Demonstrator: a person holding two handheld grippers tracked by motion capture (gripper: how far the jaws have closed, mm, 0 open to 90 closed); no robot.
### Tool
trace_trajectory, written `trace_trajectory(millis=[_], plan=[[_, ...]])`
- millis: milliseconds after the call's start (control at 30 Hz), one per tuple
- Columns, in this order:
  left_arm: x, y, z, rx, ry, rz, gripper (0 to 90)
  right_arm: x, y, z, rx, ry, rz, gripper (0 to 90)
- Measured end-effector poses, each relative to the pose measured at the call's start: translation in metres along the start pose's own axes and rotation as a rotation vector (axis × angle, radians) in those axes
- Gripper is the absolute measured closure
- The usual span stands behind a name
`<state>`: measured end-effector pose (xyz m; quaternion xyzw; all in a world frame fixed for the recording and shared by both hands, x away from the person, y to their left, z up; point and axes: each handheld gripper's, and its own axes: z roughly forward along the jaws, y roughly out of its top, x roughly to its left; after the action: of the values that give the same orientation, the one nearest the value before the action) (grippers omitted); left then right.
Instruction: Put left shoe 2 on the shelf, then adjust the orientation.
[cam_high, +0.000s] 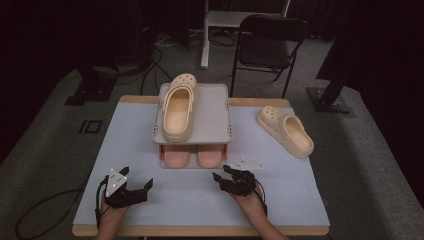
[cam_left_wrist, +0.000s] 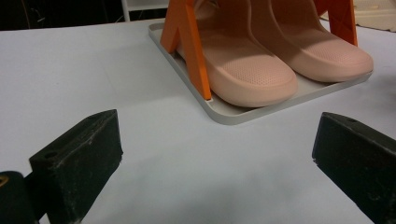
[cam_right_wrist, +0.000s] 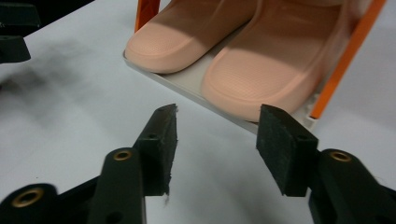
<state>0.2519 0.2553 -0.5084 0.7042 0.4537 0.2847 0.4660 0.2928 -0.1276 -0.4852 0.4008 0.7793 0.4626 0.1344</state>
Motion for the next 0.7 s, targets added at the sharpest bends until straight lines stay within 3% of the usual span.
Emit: trace_trajectory(millis=[300,700], plan=[[0.001,0.0,0.0,0.0,0.0,-0.001,1.7,-0.024,-0.005,-0.023,-0.032,-0.022,0.013,39.2],[0.001,0.0,-0.001,0.002,0.0,-0.003,1.7,-0.068,-0.005,-0.05,-0.093,-0.12,0.047,39.2]])
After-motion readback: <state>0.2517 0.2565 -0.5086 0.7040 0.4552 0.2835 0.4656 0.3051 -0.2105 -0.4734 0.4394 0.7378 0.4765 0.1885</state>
